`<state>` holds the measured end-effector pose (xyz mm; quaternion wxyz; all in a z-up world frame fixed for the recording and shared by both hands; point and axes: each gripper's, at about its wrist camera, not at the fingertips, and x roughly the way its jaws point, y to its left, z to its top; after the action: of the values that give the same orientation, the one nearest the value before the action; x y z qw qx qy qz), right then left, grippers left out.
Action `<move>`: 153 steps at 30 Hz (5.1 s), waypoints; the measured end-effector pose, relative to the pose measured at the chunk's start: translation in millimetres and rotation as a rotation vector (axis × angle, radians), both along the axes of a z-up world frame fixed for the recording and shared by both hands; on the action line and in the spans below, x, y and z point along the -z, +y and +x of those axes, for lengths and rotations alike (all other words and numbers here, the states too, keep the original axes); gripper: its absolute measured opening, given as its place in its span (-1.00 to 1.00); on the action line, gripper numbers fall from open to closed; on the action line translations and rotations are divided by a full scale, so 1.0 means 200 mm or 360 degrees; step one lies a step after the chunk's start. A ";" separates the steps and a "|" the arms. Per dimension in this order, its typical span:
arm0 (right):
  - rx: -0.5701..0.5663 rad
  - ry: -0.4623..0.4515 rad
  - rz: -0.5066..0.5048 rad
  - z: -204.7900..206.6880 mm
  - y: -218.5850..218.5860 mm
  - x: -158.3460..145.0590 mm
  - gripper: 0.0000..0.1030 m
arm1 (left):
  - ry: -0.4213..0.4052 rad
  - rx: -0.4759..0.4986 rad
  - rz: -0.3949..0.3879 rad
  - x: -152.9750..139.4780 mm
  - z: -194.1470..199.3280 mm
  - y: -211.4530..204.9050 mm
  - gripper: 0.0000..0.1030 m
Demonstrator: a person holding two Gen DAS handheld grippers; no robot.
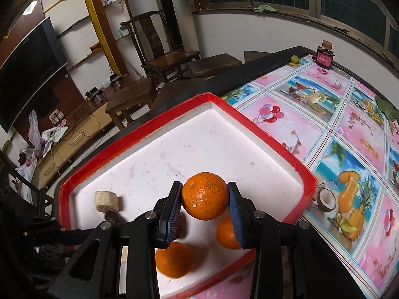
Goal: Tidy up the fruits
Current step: 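Carry the orange and dark date into the red-rimmed tray with both tools, then open both tools to release the orange and date in the tray, then move both tools back from the tray toward the fruit on the tablecloth, then grasp an orange with the right tool while the left tool grasps a beige cube, then carry the orange and beige cube over the red-rimmed tray with both tools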
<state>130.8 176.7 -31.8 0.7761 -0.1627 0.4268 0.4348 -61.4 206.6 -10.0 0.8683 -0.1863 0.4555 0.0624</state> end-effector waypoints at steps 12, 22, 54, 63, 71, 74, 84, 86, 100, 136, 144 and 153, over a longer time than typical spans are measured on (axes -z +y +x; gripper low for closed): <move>-0.0022 0.0000 -0.0058 0.03 0.05 0.13 -0.23 | 0.0013 -0.0004 -0.0013 0.03 0.01 0.02 -0.63; -0.0006 0.0036 0.0039 -0.02 0.00 0.06 0.16 | -0.0014 -0.0024 0.0026 -0.01 -0.01 0.02 0.21; 0.0220 0.0111 0.0245 -0.43 -0.98 -0.19 0.64 | -0.0172 0.0122 0.0015 -0.26 0.05 -0.30 0.39; 0.0394 0.0133 0.0251 -0.42 -1.25 -0.16 0.67 | -0.0148 0.0282 0.0002 -0.25 0.15 -0.51 0.39; 0.0482 0.0136 0.0251 -0.44 -1.42 -0.12 0.67 | -0.0086 0.0385 0.0008 -0.21 0.20 -0.65 0.39; 0.0503 0.0142 0.0254 -0.46 -1.49 -0.11 0.67 | -0.0074 0.0434 0.0013 -0.20 0.21 -0.71 0.39; 0.0685 0.0120 0.0248 -0.42 -1.77 -0.11 0.65 | -0.0044 0.0627 0.0072 -0.13 0.36 -0.95 0.39; 0.0726 0.0116 0.0242 -0.40 -1.82 -0.11 0.63 | -0.0044 0.0620 0.0066 -0.11 0.40 -0.98 0.39; 0.1044 -0.0004 0.0040 -0.25 -2.07 -0.07 0.52 | -0.0036 0.0545 0.0093 -0.05 0.52 -0.97 0.27; 0.0895 -0.0036 0.0014 -0.27 -1.77 -0.06 -0.29 | 0.0012 0.0488 0.0102 -0.01 0.47 -0.90 -0.46; 0.0782 -0.0011 0.0085 -0.32 -1.62 -0.10 -0.29 | -0.0021 0.0455 0.0089 -0.06 0.42 -0.85 -0.46; 0.0648 -0.0040 0.0136 -0.37 -1.44 -0.17 -0.29 | -0.0074 0.0402 0.0093 -0.14 0.34 -0.76 -0.46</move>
<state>57.3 -111.5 3.2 0.8594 -0.0453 0.4224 0.2846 7.5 55.5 18.5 0.8846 -0.1037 0.4531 -0.0386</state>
